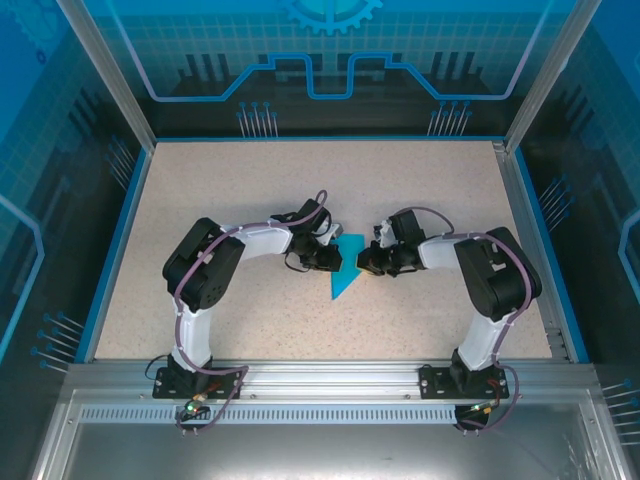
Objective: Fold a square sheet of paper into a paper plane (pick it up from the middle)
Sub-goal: Third fold the triangle at the center of the table.
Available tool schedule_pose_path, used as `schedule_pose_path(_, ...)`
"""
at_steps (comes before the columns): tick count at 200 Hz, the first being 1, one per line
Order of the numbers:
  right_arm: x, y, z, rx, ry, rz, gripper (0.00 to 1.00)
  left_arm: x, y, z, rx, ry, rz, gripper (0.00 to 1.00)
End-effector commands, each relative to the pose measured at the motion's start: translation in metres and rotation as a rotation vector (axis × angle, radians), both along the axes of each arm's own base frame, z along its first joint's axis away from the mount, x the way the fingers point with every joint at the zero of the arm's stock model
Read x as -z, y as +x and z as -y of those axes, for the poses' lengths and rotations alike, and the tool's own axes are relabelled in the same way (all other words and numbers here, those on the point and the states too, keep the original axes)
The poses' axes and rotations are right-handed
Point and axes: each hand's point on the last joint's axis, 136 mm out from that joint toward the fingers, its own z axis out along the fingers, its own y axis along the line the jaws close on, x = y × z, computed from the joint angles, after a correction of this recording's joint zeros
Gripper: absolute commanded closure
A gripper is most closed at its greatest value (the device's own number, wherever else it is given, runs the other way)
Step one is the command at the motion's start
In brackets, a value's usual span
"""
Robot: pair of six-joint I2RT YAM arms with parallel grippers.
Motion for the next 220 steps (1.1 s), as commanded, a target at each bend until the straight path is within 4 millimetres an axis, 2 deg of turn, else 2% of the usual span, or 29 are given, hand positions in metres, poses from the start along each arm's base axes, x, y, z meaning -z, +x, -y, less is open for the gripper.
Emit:
schedule_pose_path(1, 0.033, -0.013, 0.016, 0.014, -0.132, -0.071, 0.92, 0.019, -0.010, -0.018, -0.024, 0.090, -0.044, 0.81)
schedule_pose_path(10, 0.034, -0.015, 0.016, 0.007, -0.144, -0.077, 0.92, 0.012, -0.009, -0.017, -0.037, 0.085, -0.034, 0.78)
schedule_pose_path(22, 0.037, -0.018, 0.018, 0.000, -0.188, -0.091, 0.93, -0.001, -0.003, -0.018, -0.064, 0.078, -0.004, 0.70)
schedule_pose_path(40, 0.036, -0.021, 0.016, -0.019, -0.208, -0.088, 0.92, -0.021, 0.007, -0.029, -0.143, 0.118, 0.047, 0.60)
schedule_pose_path(63, 0.033, -0.020, 0.014, -0.024, -0.211, -0.085, 0.92, -0.047, 0.013, -0.041, -0.221, 0.132, 0.098, 0.55)
schedule_pose_path(80, 0.031, -0.017, 0.012, -0.020, -0.212, -0.082, 0.92, -0.061, 0.004, -0.033, -0.215, 0.065, 0.075, 0.57)
schedule_pose_path(108, 0.029, -0.015, 0.011, -0.011, -0.207, -0.083, 0.91, -0.074, -0.030, -0.002, -0.127, -0.070, -0.013, 0.70)
schedule_pose_path(129, 0.026, -0.015, 0.010, -0.012, -0.203, -0.076, 0.91, -0.064, -0.050, 0.018, -0.088, -0.116, -0.108, 0.79)
schedule_pose_path(155, 0.022, -0.014, 0.010, -0.017, -0.200, -0.067, 0.90, -0.044, -0.054, 0.028, -0.105, -0.152, -0.177, 0.82)
schedule_pose_path(188, 0.015, -0.012, 0.005, -0.034, -0.172, -0.052, 0.88, -0.006, -0.050, 0.017, -0.146, -0.077, -0.220, 0.86)
schedule_pose_path(207, 0.001, -0.008, 0.000, -0.048, -0.145, -0.020, 0.87, 0.016, -0.054, 0.001, -0.187, -0.015, -0.249, 0.89)
schedule_pose_path(220, -0.007, -0.009, 0.000, -0.052, -0.139, -0.005, 0.87, 0.024, -0.058, -0.006, -0.192, 0.004, -0.252, 0.89)
